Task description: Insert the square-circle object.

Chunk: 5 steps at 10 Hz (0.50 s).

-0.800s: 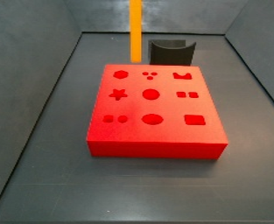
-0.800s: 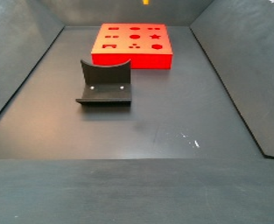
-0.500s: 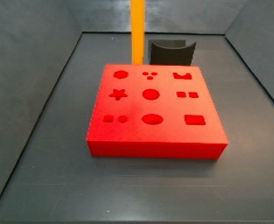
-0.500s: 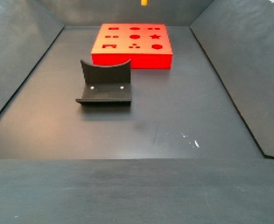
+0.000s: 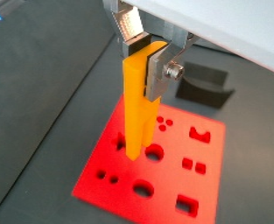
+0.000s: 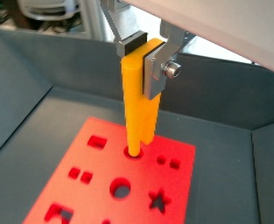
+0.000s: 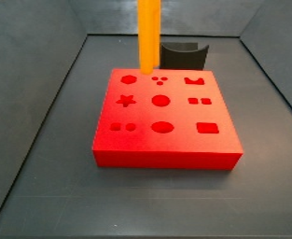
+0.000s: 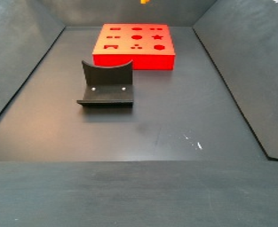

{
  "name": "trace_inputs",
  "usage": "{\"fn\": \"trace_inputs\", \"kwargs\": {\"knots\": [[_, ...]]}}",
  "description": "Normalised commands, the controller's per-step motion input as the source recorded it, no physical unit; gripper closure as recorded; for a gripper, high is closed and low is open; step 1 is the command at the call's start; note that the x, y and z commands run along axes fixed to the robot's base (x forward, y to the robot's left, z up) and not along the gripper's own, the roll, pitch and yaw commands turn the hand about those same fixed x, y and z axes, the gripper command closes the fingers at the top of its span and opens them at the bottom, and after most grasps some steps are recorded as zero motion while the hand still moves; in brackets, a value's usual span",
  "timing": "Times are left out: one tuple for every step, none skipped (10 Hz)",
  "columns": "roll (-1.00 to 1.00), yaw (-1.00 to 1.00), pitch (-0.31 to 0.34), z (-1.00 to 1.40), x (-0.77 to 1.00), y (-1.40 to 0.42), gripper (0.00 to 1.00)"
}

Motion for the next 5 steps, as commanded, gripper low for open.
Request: {"fn": "trace_inputs", "kwargs": {"knots": [[0.20, -0.23, 0.030, -0.15, 0.32, -0.53, 1.00], [0.31, -0.33, 0.047, -0.20, 0.36, -0.43, 1.00], [0.20, -0.87, 0.000, -0.13, 0.01, -0.09, 1.00], [0.02, -1.00, 0.000, -0.17, 0.00, 0.00, 1.00], [0.01, -1.00, 0.000, -0.15, 0.00, 0.00, 1.00]]}}
